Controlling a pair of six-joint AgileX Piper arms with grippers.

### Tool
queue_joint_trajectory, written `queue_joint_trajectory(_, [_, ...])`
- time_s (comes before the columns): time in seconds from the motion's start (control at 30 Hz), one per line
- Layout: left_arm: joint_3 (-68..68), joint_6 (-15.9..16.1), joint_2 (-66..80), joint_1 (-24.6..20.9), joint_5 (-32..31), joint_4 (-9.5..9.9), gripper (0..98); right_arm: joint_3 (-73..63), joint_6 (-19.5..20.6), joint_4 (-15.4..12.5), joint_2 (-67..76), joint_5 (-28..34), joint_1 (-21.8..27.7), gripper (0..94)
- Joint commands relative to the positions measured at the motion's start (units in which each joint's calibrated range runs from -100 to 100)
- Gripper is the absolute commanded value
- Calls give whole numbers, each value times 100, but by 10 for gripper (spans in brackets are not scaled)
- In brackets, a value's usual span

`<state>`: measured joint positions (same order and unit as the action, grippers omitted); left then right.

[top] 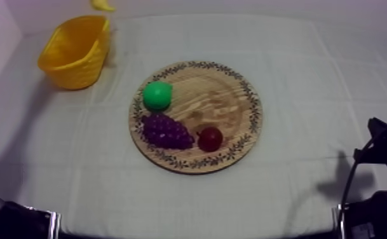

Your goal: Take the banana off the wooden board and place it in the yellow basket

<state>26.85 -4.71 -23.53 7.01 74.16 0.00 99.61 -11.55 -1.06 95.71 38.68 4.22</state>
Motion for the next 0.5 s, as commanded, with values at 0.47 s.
queue_joint_trajectory(0.47, [-640,115,-373,-599,-474,33,275,5,0,1,5,3,0,4])
